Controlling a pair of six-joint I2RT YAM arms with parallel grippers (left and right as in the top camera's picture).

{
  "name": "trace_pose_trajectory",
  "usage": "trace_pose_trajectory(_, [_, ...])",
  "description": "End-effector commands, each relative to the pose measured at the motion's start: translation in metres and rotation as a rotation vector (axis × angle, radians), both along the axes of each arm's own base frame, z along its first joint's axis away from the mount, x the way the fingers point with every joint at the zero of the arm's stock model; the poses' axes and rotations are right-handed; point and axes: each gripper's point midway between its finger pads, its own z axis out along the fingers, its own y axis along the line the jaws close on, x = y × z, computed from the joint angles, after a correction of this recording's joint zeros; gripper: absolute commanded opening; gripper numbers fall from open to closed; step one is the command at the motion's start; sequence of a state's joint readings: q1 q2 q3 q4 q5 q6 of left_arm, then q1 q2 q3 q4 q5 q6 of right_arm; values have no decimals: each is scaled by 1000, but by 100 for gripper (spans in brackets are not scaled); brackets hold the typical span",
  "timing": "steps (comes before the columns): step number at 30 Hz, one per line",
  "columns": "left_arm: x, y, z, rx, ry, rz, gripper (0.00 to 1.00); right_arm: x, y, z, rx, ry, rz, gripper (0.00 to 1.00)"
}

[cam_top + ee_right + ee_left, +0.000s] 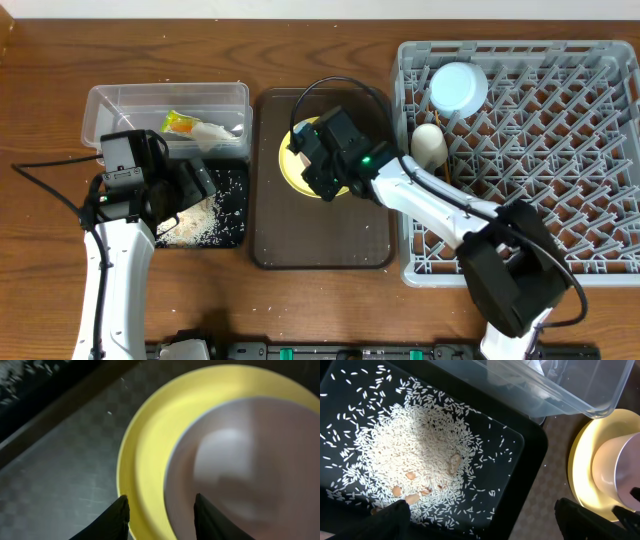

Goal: Sort waste into correct bins and load items into the dishwasher rack
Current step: 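Grasp the pink bowl rim with right gripper, then carry the pink bowl into the rack and release it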

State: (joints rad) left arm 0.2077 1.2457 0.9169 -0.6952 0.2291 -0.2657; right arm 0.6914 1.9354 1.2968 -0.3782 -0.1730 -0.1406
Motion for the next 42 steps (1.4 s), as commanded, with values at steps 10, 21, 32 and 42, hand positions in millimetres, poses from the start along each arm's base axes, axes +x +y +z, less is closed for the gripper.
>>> trace_pose_trajectory(10, [4,3,6,7,-16,8,95,-2,0,-23,-57,11,15,2])
trace_pose_trajectory(21, [4,3,6,8,-15,8,95,6,9,62,141,8,-43,1])
trace_pose_trajectory(32, [4,3,6,8,-15,8,95,32,-100,210,602,63,-130,1])
trace_pose_trajectory(42, [4,3,6,7,-16,8,95,49,-259,232,952,149,-266,1])
